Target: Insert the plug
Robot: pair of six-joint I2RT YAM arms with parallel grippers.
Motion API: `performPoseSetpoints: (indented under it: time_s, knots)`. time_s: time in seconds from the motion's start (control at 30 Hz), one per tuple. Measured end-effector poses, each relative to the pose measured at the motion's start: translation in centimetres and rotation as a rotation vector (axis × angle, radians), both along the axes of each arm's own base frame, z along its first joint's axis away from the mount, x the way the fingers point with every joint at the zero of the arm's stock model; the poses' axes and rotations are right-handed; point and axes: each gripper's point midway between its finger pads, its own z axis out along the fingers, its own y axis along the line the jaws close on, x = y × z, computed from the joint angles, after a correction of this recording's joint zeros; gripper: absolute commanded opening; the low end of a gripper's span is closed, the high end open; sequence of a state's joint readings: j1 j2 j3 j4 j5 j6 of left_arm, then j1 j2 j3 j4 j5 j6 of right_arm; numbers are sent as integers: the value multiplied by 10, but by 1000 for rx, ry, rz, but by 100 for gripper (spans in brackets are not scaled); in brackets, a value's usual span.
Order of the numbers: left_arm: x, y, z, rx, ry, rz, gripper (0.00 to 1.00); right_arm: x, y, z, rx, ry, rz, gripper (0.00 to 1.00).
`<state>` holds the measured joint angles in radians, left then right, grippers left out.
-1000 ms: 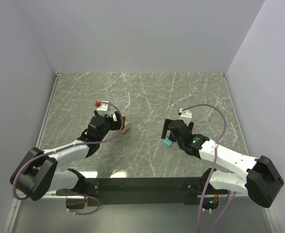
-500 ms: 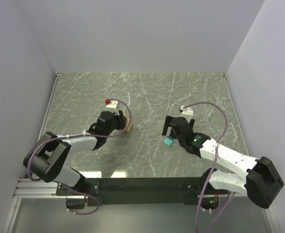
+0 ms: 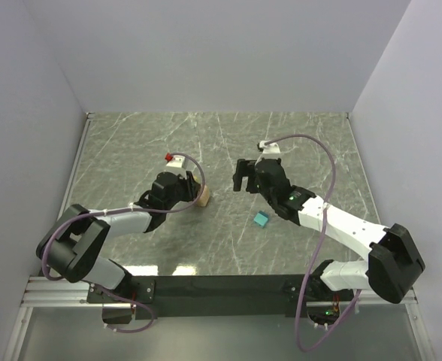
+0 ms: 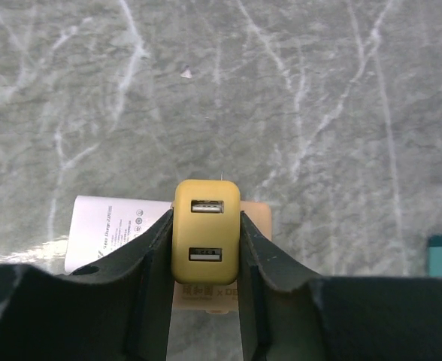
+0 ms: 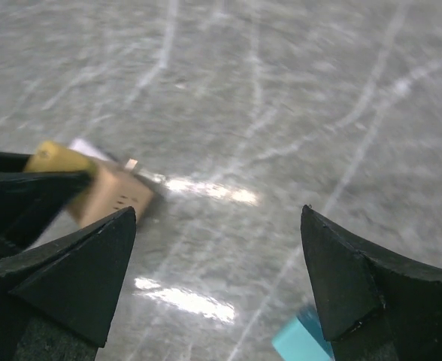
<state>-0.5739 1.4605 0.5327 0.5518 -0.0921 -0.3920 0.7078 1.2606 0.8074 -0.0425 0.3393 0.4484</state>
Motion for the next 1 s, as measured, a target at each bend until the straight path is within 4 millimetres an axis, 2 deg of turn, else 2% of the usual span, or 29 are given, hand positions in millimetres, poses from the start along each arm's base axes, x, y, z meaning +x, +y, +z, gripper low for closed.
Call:
performPoseSetpoints:
  time_s: [0.23,0.47,0.63,0.73,1.0]
  knots:
    - [-9,-20,18,-106,45,-88,0,-2,40,25,9,-129,288,96]
    - [-2,-33,50,-197,97,-181,0,-24,65,30,-42,-217,578,95]
    - [-7,-42,61,-218,134,-246,0,-33,76,29,-60,-257,699,95]
    - [-14,-45,60,-222,164,-279,0,-33,81,17,-78,-253,734,95]
    - [-24,-45,52,-216,220,-304,0,-41,96,-43,-149,-126,803,93]
